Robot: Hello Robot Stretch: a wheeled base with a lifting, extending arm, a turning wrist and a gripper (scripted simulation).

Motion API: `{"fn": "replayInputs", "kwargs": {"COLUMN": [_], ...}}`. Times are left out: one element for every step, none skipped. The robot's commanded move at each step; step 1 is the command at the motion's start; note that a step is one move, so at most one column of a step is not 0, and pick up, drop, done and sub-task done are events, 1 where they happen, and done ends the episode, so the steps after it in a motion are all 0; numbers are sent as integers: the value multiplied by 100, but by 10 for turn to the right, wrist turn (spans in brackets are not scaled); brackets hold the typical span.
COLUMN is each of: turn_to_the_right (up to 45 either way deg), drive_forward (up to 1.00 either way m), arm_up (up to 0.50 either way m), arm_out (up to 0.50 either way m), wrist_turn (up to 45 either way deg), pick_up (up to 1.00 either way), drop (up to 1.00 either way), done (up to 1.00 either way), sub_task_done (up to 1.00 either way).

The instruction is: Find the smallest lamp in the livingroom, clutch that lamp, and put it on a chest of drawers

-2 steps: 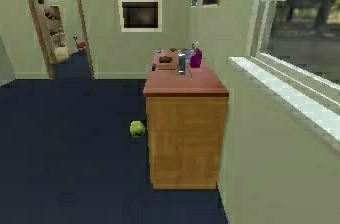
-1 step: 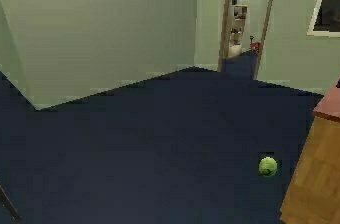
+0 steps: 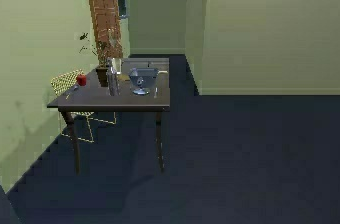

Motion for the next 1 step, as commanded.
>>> {"fn": "replayInputs", "kwargs": {"turn_to_the_right": [0], "drive_forward": [5], "arm_up": [0], "arm_out": [0], "wrist_turn": [0], "pick_up": [0], "drop": [0], "done": [0], "sub_task_done": [0]}}
